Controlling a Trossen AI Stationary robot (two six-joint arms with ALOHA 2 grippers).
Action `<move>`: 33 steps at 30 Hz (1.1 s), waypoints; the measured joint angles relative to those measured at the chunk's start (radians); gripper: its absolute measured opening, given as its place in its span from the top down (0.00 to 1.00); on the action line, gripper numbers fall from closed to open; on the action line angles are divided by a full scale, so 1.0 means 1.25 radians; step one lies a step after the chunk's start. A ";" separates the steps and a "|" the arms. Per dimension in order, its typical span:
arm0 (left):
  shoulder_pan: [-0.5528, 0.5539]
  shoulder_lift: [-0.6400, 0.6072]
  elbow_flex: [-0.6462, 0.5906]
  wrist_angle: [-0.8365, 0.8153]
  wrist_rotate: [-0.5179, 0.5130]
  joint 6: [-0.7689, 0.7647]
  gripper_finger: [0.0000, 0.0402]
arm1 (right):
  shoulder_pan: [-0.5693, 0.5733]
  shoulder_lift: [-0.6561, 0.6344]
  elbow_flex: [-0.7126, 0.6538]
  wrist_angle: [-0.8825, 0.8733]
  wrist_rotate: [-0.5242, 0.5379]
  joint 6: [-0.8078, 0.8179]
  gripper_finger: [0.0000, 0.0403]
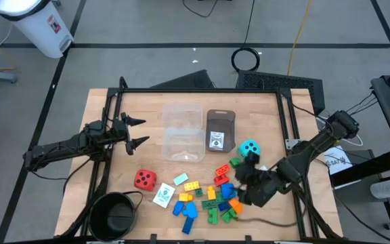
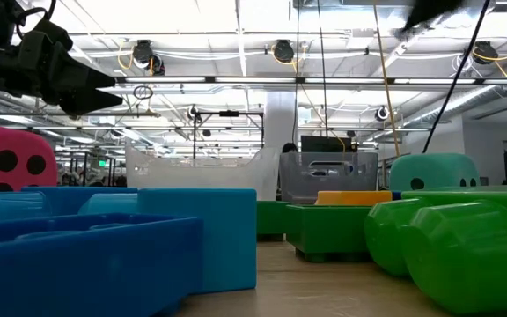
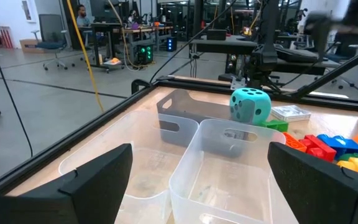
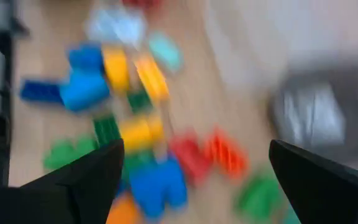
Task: Pick & Place Toys
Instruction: Put the brown deck of cards into the black bin
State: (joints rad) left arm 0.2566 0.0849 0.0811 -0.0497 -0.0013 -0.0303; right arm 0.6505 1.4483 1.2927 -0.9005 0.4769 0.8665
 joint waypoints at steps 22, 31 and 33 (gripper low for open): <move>0.000 0.000 0.000 0.000 0.000 0.000 0.06 | 0.010 -0.005 -0.380 -0.067 -0.374 0.372 0.07; 0.000 0.000 0.000 0.000 0.000 0.000 0.06 | 0.009 -0.004 -0.456 0.127 -0.366 0.372 0.07; 0.000 0.000 0.001 -0.001 0.000 0.000 0.06 | 0.009 -0.006 -0.478 0.166 -0.367 0.368 0.07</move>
State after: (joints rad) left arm 0.2569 0.0847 0.0818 -0.0504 -0.0013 -0.0301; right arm 0.6621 1.4408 0.6953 -0.6929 0.0184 1.3269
